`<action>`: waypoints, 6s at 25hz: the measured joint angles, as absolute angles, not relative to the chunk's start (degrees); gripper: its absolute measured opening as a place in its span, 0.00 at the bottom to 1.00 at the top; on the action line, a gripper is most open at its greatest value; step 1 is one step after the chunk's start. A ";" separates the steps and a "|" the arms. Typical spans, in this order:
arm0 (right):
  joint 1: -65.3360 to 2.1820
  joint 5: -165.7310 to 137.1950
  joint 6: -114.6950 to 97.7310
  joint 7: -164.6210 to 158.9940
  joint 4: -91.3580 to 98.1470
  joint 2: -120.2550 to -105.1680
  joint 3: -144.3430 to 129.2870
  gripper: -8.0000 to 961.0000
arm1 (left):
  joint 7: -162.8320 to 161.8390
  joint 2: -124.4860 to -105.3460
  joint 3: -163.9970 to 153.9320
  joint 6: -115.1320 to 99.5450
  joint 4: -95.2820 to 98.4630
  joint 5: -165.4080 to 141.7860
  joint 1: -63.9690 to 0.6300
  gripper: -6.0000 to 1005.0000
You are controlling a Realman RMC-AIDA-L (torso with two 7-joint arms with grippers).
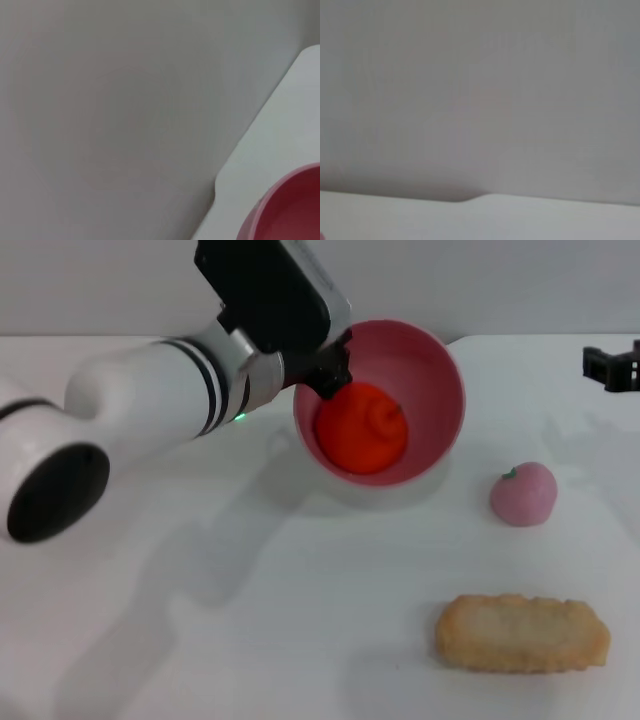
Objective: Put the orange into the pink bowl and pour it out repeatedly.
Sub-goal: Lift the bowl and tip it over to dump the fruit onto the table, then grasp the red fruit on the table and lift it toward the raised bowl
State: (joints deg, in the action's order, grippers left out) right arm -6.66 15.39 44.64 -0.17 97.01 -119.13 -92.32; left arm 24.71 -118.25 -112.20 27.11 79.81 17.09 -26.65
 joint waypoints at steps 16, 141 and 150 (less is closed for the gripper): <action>-4.60 17.06 43.36 0.18 93.71 -119.05 -89.96 0.61 | 30.87 -118.59 -120.90 3.43 71.22 0.87 -22.92 0.04; -21.59 29.07 41.54 4.28 78.36 -118.64 -114.53 0.26 | -0.65 -118.12 -96.63 62.84 91.33 6.64 -30.02 0.04; -14.41 22.35 50.08 8.66 100.72 -119.12 -109.27 0.19 | -0.62 -118.21 -98.18 62.78 90.94 6.90 -30.00 0.04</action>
State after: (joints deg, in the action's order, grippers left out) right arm -14.41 22.35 50.08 8.66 100.72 -119.12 -109.27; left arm -0.62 -118.21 -98.18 62.78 90.94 6.90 -30.00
